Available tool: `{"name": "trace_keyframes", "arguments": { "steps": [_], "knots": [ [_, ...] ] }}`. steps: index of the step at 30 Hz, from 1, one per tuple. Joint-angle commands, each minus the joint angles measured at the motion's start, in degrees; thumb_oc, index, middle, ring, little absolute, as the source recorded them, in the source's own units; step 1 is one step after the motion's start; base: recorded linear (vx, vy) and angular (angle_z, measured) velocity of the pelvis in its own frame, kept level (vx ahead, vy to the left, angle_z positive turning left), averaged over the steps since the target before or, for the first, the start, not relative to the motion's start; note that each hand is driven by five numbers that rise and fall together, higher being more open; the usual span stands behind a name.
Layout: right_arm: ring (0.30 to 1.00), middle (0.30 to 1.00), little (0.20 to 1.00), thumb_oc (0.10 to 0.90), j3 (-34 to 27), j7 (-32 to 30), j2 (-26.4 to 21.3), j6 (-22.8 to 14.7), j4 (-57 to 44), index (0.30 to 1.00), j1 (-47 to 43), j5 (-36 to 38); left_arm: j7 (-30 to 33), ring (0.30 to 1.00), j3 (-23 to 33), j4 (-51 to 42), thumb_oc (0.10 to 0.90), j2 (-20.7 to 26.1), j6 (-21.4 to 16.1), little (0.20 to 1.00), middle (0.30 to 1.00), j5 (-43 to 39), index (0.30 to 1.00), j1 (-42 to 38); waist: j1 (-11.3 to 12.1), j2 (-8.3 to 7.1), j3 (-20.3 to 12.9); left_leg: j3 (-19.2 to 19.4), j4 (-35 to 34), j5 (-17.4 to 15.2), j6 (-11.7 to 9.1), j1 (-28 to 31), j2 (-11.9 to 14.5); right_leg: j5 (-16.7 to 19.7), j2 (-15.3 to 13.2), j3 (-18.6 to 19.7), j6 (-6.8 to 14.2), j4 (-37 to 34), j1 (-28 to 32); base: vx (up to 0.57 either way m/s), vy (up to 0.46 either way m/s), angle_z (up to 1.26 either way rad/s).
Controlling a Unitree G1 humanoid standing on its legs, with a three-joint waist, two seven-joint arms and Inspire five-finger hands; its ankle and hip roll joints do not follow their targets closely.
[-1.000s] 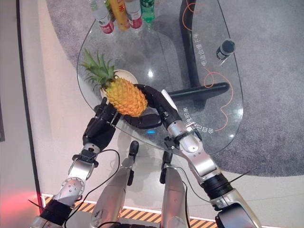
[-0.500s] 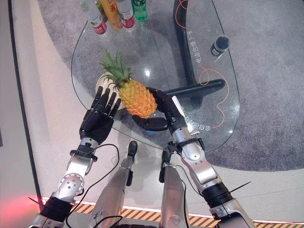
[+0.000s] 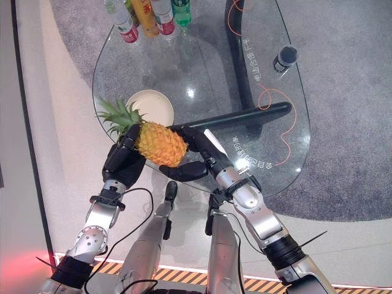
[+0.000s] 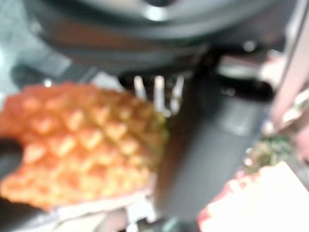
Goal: Pick up the fruit to the plate
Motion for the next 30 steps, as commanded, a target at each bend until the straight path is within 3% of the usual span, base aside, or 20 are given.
{"name": "trace_keyframes", "arguments": {
  "steps": [1,6,9,15,25,26,27,30],
  "knots": [
    [0.300,0.300,0.200,0.100,1.20,4.61,2.32,-6.54,-15.65,0.300,-7.92,0.45,-1.46,0.900,1.34,-9.61,0.800,0.67,-2.15,0.900,0.900,4.24,0.900,-1.57,-0.23,-1.10,-1.22,1.71,8.64,-8.32,2.95,-0.04,-5.49,7.44,3.93,2.10,1.33,-9.97,4.19,0.00,0.000,0.00],
    [0.300,0.300,0.200,0.100,3.42,10.96,0.79,-0.75,-17.04,0.300,-8.96,-0.59,-2.44,0.900,1.95,-9.95,0.800,0.84,-2.76,0.900,0.900,3.48,0.900,-1.16,-0.12,-0.95,-1.22,2.03,8.39,-8.23,2.98,0.13,-5.46,7.28,4.05,2.44,1.17,-9.94,4.23,0.00,0.022,0.00],
    [0.300,0.300,0.200,0.100,6.60,19.29,-2.61,3.73,-17.99,0.300,-8.43,-4.16,-2.87,0.900,2.40,-10.99,0.800,1.63,-2.75,0.900,0.900,2.73,0.900,-0.19,0.23,-0.99,-1.22,1.90,8.13,-7.97,2.89,0.25,-5.43,7.30,3.98,2.21,1.07,-10.10,4.43,0.00,0.000,0.00],
    [0.300,0.300,0.200,0.100,11.65,27.62,-5.51,5.00,-16.74,0.300,-10.40,-3.21,-3.51,0.900,1.74,-10.69,0.800,2.77,-4.14,0.900,0.900,1.30,0.900,-0.09,1.29,-1.30,-1.22,1.32,7.95,-7.58,2.78,-0.12,-5.57,7.42,3.92,1.85,1.24,-9.89,3.98,0.01,-0.012,0.01],
    [0.300,0.300,0.200,0.100,15.36,25.66,-5.37,6.26,-13.34,0.300,-13.88,-1.64,-2.61,0.900,1.98,-10.89,0.800,2.70,-10.84,0.900,0.900,0.05,0.900,-0.67,3.01,-1.69,-1.22,0.40,8.37,-7.72,2.87,-0.28,-5.96,7.17,4.00,1.32,1.11,-9.59,4.05,0.01,-0.011,0.02],
    [0.300,0.300,0.200,0.100,15.03,24.96,-4.96,6.35,-12.68,0.300,-13.87,-1.69,-3.71,0.822,2.48,-10.79,0.709,2.20,-12.18,0.809,0.822,-0.41,0.822,-0.72,3.17,-1.84,-1.22,0.19,8.49,-7.82,2.92,-0.24,-6.00,7.08,4.04,1.27,1.09,-9.40,4.03,0.03,-0.018,0.03],
    [0.300,0.300,0.200,0.100,14.87,24.38,-4.87,6.28,-12.61,0.300,-13.71,-1.52,-3.96,0.314,2.78,-10.89,0.116,2.09,-12.54,0.216,0.314,-0.48,0.314,-0.79,3.22,-1.95,-1.22,0.07,8.53,-7.85,2.91,-0.23,-6.05,7.07,4.09,1.26,1.08,-9.35,4.01,0.03,-0.022,0.04],
    [0.300,0.300,0.200,0.100,14.42,22.96,-4.04,6.07,-11.77,0.300,-13.52,-1.49,-5.95,0.300,3.06,-10.69,0.100,1.24,-13.53,0.200,0.300,-0.73,0.300,-1.08,3.29,-2.31,-1.22,-0.18,8.71,-8.01,2.90,-0.28,-6.10,7.05,4.19,1.28,1.08,-9.16,3.95,0.02,-0.018,0.04]
  ]
}}
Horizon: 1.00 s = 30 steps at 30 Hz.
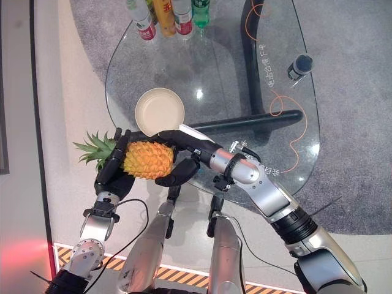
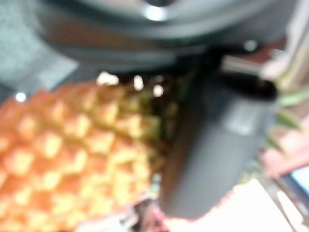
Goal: Pick up the fruit to the plate
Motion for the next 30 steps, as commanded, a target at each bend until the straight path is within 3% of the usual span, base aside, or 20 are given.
{"name": "trace_keyframes", "arguments": {
  "steps": [1,18,28,29,30],
  "knots": [
    [0.300,0.300,0.200,0.100,8.97,6.06,4.16,-6.33,-7.64,0.300,-1.01,2.20,-5.68,0.300,3.95,-9.88,0.100,0.28,-6.48,0.200,0.300,0.99,0.300,-7.55,-0.10,-2.44,-1.23,1.22,8.32,-8.24,3.30,-0.26,-6.09,7.31,4.25,2.49,1.18,-9.68,3.47,0.02,-0.020,0.03],
    [0.300,0.300,0.200,0.100,6.32,1.86,6.83,-6.94,-5.10,0.300,0.07,0.96,-7.91,0.300,5.25,-8.47,0.100,-1.89,-6.16,0.200,0.300,1.79,0.300,-7.58,-0.03,-3.12,-1.23,1.55,8.96,-9.26,3.68,-0.38,-6.13,7.31,3.99,1.71,1.45,-9.24,2.99,0.00,-0.001,0.00],
    [0.314,0.314,0.216,0.116,4.21,-6.03,8.01,-6.89,-4.08,0.314,1.64,0.14,-7.71,0.300,5.64,-8.15,0.100,-2.53,-6.61,0.200,0.300,2.10,0.300,-7.62,-0.46,-3.25,-1.23,1.84,9.13,-9.48,3.99,-0.56,-6.11,7.44,4.07,2.07,1.65,-8.94,2.52,0.00,0.000,0.00],
    [0.900,0.900,0.900,0.800,3.84,-7.01,8.15,-6.91,-3.77,0.900,1.81,0.18,-7.59,0.300,5.72,-8.11,0.100,-2.56,-6.69,0.200,0.300,2.17,0.300,-7.68,-0.56,-3.27,-1.23,1.89,9.17,-9.56,4.02,-0.54,-6.10,7.42,4.07,2.15,1.65,-8.96,2.55,0.00,0.000,0.00],
    [0.900,0.900,0.900,0.800,3.47,-8.02,8.30,-7.01,-3.65,0.900,2.13,-0.02,-7.55,0.300,5.76,-8.10,0.100,-2.58,-6.81,0.200,0.300,2.18,0.300,-7.71,-0.67,-3.26,-1.23,1.95,9.17,-9.60,4.03,-0.54,-6.07,7.43,4.05,2.24,1.69,-9.00,2.56,0.00,0.000,0.00]
  ]
}}
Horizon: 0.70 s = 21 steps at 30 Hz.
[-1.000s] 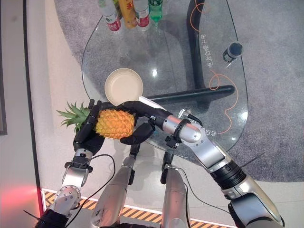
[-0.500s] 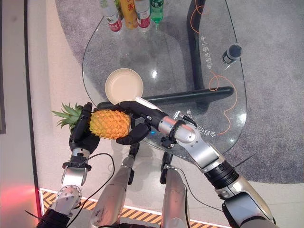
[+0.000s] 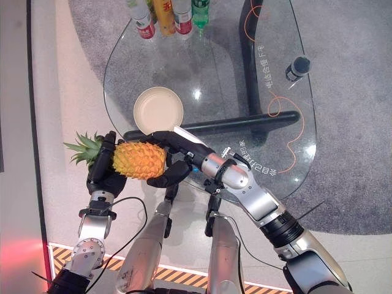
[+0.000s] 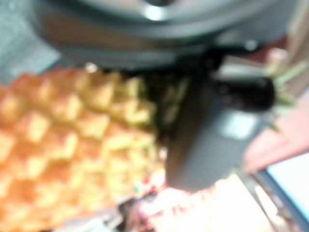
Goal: Pick up the fruit to the plate
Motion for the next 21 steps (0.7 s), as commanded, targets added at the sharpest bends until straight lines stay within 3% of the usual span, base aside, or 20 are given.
{"name": "trace_keyframes", "arguments": {
  "steps": [1,16,21],
  "knots": [
    [0.900,0.900,0.900,0.800,2.04,-3.47,3.55,-5.20,-5.45,0.900,0.26,-0.24,-7.30,0.300,4.43,-9.24,0.100,-1.94,-3.74,0.200,0.300,0.87,0.300,-6.94,-0.13,-2.38,-1.37,2.47,8.13,-9.60,4.26,0.25,-6.09,7.52,4.03,2.56,1.83,-9.33,2.83,0.00,0.000,0.00],
    [0.900,0.900,0.900,0.800,-4.71,-8.94,2.71,-6.22,-6.04,0.900,5.00,-2.74,-6.09,0.300,6.42,-8.21,0.100,-1.95,-5.57,0.200,0.300,5.41,0.300,-6.93,-1.60,-2.61,-1.37,3.66,8.42,-10.18,4.53,0.61,-5.81,7.70,3.83,2.92,2.26,-9.31,2.98,0.00,0.000,0.00],
    [0.900,0.900,0.900,0.800,-7.99,-11.37,1.38,-6.22,-6.13,0.900,8.03,-2.71,-4.82,0.300,7.88,-7.16,0.100,-0.99,-8.71,0.200,0.300,9.24,0.300,-6.74,-2.40,-2.65,-1.37,4.17,8.37,-10.27,4.50,0.79,-5.54,7.58,3.87,3.14,2.40,-9.19,3.03,0.00,0.000,0.00]
  ]
}}
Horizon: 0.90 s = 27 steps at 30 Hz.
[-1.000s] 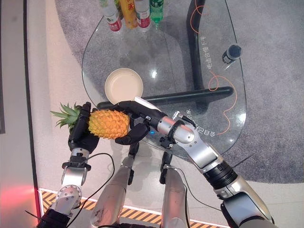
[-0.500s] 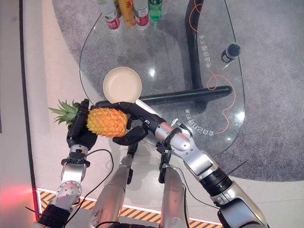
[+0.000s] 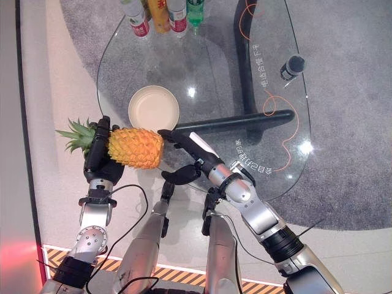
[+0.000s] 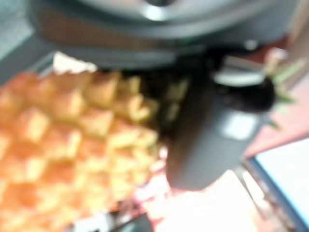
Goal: Pick up the fruit to the plate
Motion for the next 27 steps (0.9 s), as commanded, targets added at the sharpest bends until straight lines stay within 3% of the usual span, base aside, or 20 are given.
{"name": "trace_keyframes", "arguments": {
  "steps": [1,3,7,12,15,27],
  "knots": [
    [0.900,0.900,0.900,0.800,-3.34,-2.19,-0.04,-5.63,-6.22,0.900,0.07,-0.09,-3.50,0.300,5.97,-8.61,0.100,0.85,-7.38,0.200,0.300,7.86,0.300,-1.56,-0.89,-0.92,-1.57,3.88,8.46,-10.06,4.16,0.89,-5.47,7.49,3.88,2.95,2.41,-8.59,2.97,0.01,0.009,-0.03],
    [0.900,0.900,0.900,0.800,-3.99,-2.44,-0.28,-5.18,-6.21,0.900,0.71,-0.06,-2.00,0.300,6.39,-8.16,0.100,1.22,-8.97,0.200,0.300,10.53,0.300,-1.80,-1.09,-0.96,-1.57,4.05,8.64,-10.15,4.11,0.81,-5.38,7.41,3.89,2.97,2.45,-8.39,2.84,0.00,0.003,-0.02],
    [0.900,0.900,0.900,0.800,-4.14,-1.65,-1.03,-4.11,-5.37,0.900,1.81,1.16,10.84,0.300,7.02,-6.89,0.100,3.58,-15.16,0.200,0.300,30.09,0.300,-4.06,-1.72,-1.04,-1.57,4.34,9.14,-10.13,3.81,0.34,-5.17,7.24,3.87,3.20,2.45,-7.94,2.39,0.01,0.003,0.00],
    [0.900,0.900,0.900,0.800,-2.47,-0.11,-1.70,-2.53,-3.55,0.900,1.30,3.22,27.82,0.300,7.57,-2.94,0.100,7.68,-17.49,0.200,0.300,53.17,0.300,-8.49,-2.43,-1.02,-1.57,4.80,9.75,-9.91,3.24,-0.85,-4.98,7.01,3.81,3.38,2.31,-7.18,1.15,0.01,0.017,-0.03],
    [0.900,0.900,0.900,0.800,-0.95,0.25,-2.27,-1.06,-2.33,0.900,0.51,4.83,35.44,0.300,6.99,-0.43,0.100,9.98,-17.59,0.200,0.300,61.33,0.300,-11.90,-2.99,-0.98,-1.57,5.24,10.10,-9.65,2.88,-1.92,-4.94,7.03,3.76,3.63,2.19,-6.84,0.07,0.01,0.046,-0.06],
    [0.900,0.900,0.900,0.800,5.67,3.50,-1.77,2.49,2.73,0.900,-2.67,8.98,47.40,0.300,5.22,8.75,0.100,10.76,-21.33,0.200,0.300,69.48,0.300,-21.58,-5.43,-0.78,-1.57,7.54,12.40,-10.25,2.18,-8.16,-4.35,7.10,4.45,5.31,1.84,-5.15,-7.03,-0.01,0.065,-0.07]
  ]
}}
